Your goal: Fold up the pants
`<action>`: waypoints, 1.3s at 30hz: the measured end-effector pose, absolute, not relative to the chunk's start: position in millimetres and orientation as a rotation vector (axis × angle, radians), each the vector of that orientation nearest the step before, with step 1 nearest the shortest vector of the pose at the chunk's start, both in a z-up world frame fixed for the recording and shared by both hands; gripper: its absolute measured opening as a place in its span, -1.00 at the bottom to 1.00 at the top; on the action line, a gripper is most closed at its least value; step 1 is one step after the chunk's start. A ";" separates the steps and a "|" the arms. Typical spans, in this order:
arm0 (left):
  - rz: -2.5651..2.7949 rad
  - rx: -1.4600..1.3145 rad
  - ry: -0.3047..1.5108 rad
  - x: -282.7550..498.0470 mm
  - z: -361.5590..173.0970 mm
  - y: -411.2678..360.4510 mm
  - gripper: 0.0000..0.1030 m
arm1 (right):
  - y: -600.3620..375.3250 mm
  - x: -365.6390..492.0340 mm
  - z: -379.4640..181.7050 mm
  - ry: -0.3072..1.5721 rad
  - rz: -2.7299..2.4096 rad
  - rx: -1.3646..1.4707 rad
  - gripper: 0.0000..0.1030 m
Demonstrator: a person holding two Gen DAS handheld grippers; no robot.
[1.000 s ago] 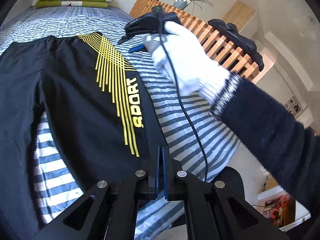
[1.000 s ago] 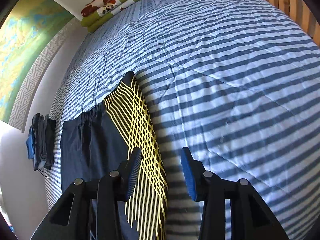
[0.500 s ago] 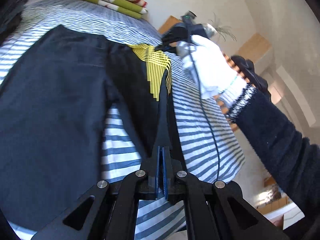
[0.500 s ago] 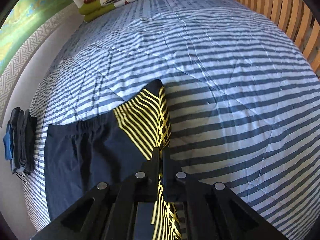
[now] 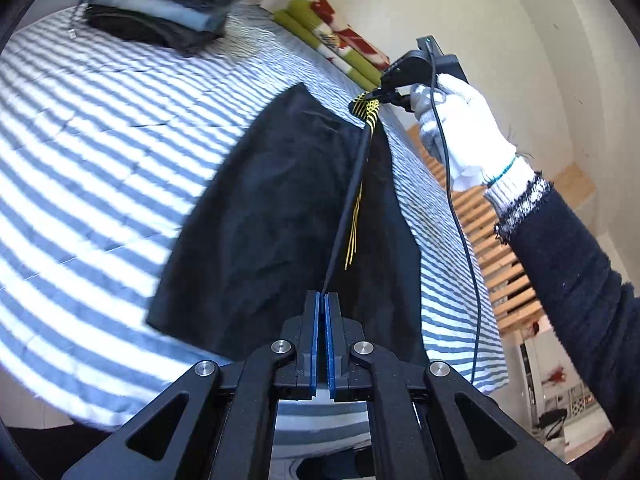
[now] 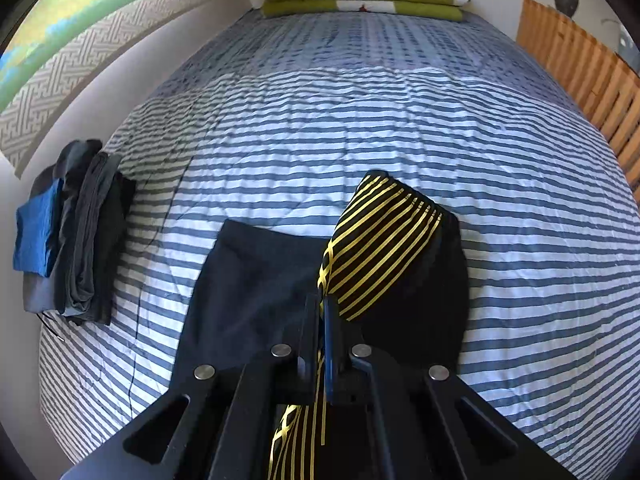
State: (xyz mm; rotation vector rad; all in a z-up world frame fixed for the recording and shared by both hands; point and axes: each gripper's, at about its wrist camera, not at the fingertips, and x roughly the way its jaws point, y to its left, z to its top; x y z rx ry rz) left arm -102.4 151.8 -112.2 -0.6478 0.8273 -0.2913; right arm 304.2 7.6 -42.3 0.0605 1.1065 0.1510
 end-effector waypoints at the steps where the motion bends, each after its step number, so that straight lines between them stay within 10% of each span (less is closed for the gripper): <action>1: -0.279 -0.655 0.828 -105.7 -115.0 158.7 -0.97 | 26.4 305.6 -46.9 1.113 0.157 0.035 -0.97; 15: -0.160 -0.770 0.843 -132.7 -141.8 215.9 -0.97 | 151.0 316.8 -115.3 1.202 0.155 -0.150 -0.95; 22: -0.148 -0.771 0.858 -132.8 -141.5 217.4 -0.97 | 131.1 302.0 -88.6 1.181 0.285 -0.065 -0.44; 29: -0.151 -0.740 0.867 -130.1 -135.9 213.5 -0.97 | 24.0 162.0 -44.6 1.137 0.392 -0.020 -0.43; 39: -0.126 -0.734 0.895 -120.2 -136.9 205.2 -0.97 | -36.4 -27.4 -138.2 1.394 0.467 0.163 -0.43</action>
